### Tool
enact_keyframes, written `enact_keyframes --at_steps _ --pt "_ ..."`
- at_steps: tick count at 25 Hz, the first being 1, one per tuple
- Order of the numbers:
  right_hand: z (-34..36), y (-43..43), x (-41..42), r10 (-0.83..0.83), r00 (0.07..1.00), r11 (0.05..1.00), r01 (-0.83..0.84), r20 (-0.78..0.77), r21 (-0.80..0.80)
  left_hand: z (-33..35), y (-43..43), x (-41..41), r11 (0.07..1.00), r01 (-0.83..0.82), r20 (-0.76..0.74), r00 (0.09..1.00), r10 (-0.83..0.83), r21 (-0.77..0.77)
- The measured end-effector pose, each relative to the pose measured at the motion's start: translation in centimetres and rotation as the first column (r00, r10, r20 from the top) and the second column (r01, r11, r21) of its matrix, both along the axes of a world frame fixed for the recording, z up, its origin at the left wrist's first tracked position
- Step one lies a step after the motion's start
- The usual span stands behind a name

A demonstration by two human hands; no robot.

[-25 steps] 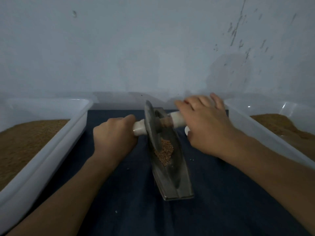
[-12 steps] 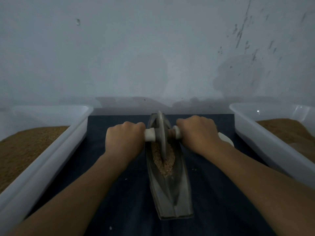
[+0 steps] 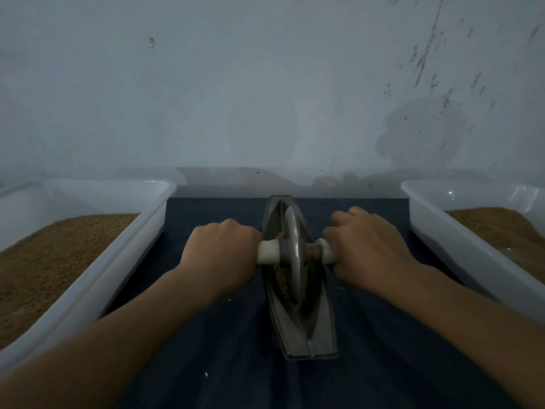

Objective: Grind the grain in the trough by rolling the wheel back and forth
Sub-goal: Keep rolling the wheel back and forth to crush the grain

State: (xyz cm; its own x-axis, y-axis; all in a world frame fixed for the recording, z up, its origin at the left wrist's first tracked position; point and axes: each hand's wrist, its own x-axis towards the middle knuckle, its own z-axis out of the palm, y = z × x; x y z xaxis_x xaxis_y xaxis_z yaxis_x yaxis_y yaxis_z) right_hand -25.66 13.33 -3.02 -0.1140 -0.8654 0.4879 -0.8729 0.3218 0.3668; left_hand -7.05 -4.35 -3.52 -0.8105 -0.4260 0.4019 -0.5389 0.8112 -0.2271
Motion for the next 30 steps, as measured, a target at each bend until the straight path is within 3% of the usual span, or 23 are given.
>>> enact_keyframes --at_steps 5,9,14,22,25,30 --pt "1.1 -4.5 -1.4 -0.226 0.954 0.974 0.219 0.197 0.06 0.8 -1.6 -3.6 0.998 -0.065 -0.022 0.998 0.065 0.016" --pt "0.7 -2.8 -1.2 -0.219 0.945 0.974 0.195 0.244 0.118 2.0 -0.8 -2.9 1.0 -0.019 0.07 0.997 0.02 -0.014" --pt "-0.7 1.0 0.1 -0.181 0.968 0.983 0.171 0.174 0.068 0.6 1.1 0.3 0.985 0.061 0.028 0.998 -0.057 -0.164" --pt "1.2 -5.4 -2.4 -0.258 0.938 0.966 0.247 0.229 0.078 1.4 -2.0 -4.5 0.995 -0.082 -0.012 0.997 0.082 -0.052" --pt "0.5 -3.1 -1.2 -0.232 0.949 0.972 0.218 0.212 0.087 1.3 -0.7 -2.7 0.998 -0.028 0.011 1.0 0.029 -0.057" --pt "-0.8 1.7 0.8 -0.223 0.965 0.974 0.216 0.137 0.062 0.7 1.6 0.8 0.97 0.089 0.006 0.996 -0.09 -0.226"
